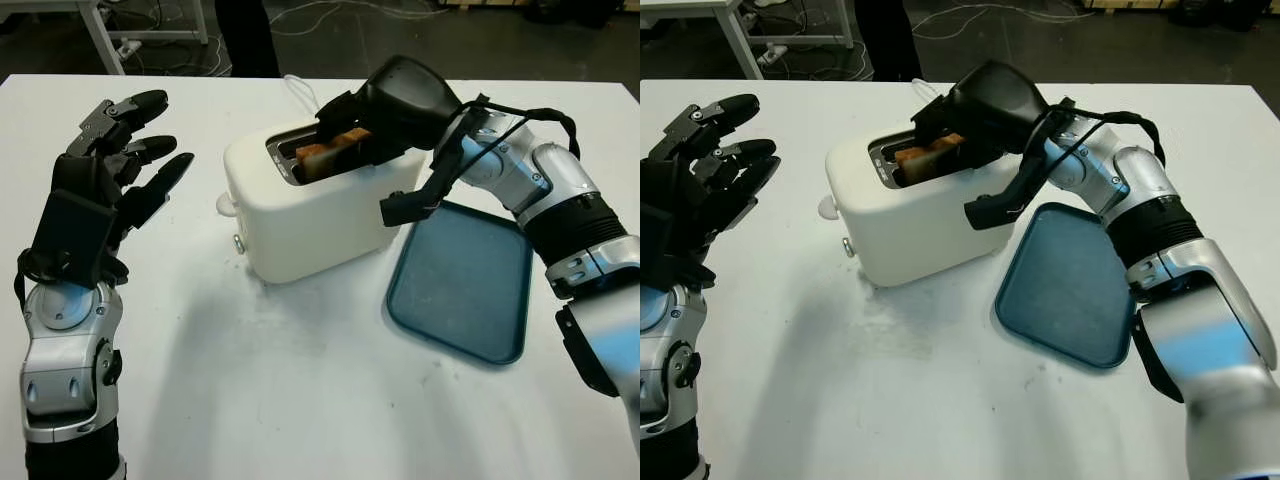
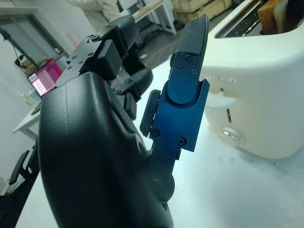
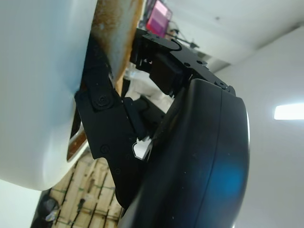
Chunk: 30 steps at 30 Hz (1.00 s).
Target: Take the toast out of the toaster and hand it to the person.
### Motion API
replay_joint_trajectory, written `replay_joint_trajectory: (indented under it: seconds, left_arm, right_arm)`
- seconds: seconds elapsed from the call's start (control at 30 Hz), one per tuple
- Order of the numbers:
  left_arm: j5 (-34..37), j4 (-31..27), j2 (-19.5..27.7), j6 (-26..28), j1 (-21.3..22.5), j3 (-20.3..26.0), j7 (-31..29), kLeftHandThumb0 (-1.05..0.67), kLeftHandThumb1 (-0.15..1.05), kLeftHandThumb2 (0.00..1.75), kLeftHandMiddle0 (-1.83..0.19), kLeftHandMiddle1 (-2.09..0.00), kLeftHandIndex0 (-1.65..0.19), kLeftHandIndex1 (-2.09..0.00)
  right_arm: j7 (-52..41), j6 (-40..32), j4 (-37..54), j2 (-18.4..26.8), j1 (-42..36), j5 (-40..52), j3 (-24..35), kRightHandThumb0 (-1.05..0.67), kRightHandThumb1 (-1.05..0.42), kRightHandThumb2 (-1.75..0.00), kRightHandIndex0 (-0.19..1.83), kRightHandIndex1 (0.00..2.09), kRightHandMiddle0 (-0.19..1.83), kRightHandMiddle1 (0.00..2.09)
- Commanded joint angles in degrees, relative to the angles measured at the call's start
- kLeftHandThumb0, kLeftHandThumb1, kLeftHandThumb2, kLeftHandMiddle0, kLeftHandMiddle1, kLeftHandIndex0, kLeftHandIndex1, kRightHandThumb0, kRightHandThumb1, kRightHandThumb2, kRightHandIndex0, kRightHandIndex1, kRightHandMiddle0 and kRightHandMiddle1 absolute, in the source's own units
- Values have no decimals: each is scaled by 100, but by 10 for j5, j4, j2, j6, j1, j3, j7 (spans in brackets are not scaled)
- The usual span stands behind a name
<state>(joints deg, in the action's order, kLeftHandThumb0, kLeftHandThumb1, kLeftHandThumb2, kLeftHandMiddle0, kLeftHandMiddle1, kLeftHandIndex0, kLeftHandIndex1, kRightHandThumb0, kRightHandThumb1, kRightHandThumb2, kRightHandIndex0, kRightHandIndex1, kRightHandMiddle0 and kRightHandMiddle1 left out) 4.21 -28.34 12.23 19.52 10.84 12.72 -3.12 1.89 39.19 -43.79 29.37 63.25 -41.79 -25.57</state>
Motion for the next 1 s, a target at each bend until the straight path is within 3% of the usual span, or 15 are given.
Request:
replay_joint_trajectory:
  seconds: [0.0, 0.57, 0.77, 0.97]
  left_arm:
    - [-3, -2, 3, -8, -5, 2, 3, -57, 90, 0, -27, -85, -40, -46]
    - [-2, -3, 4, -2, -5, 3, 3, -58, 90, 0, -26, -85, -40, -45]
    - [-3, -1, 4, -6, -6, 3, 2, -57, 90, 0, -26, -86, -40, -45]
    - [-2, -1, 3, -6, -8, 5, 3, -57, 90, 0, -26, -86, -41, -45]
  right_arm:
    - [29, -2, -15, -1, 26, -10, 8, -48, -92, -27, 119, 175, 91, 175]
    - [17, -50, -54, 0, 115, 85, 115, -47, -92, -36, 118, 175, 88, 175]
    - [-40, -78, -51, 5, 117, 152, 158, -45, -92, -37, 113, 175, 84, 174]
    - [-41, -137, -109, 14, 84, 203, 205, -45, -92, -39, 107, 175, 78, 174]
